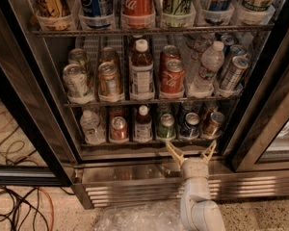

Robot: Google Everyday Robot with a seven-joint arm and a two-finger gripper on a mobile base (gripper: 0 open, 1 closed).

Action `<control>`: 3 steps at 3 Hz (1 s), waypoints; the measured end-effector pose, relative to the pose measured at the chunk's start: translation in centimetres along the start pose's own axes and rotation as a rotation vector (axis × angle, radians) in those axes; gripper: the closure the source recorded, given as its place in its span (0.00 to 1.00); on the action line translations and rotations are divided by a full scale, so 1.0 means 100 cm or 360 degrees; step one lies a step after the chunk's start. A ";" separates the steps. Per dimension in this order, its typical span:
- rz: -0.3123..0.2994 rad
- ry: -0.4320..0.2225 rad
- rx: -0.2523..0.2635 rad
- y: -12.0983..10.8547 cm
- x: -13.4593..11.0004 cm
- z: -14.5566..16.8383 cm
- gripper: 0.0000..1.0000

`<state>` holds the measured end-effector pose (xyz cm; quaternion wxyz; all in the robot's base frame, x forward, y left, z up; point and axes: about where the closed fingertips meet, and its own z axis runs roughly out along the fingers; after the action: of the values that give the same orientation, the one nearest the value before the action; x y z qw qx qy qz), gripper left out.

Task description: Pick pepsi can from bottom shelf of fridge

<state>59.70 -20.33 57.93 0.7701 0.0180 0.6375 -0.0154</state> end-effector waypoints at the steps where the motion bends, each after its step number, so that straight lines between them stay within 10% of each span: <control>1: -0.0001 -0.0001 0.0001 0.000 0.000 0.000 0.00; 3: -0.0001 -0.0001 0.0001 0.000 0.000 0.000 0.23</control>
Offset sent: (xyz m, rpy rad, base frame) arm 0.0002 0.0004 0.0000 -0.0005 -0.0009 -0.0004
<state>59.71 -20.29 57.94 0.7704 0.0179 0.6371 -0.0157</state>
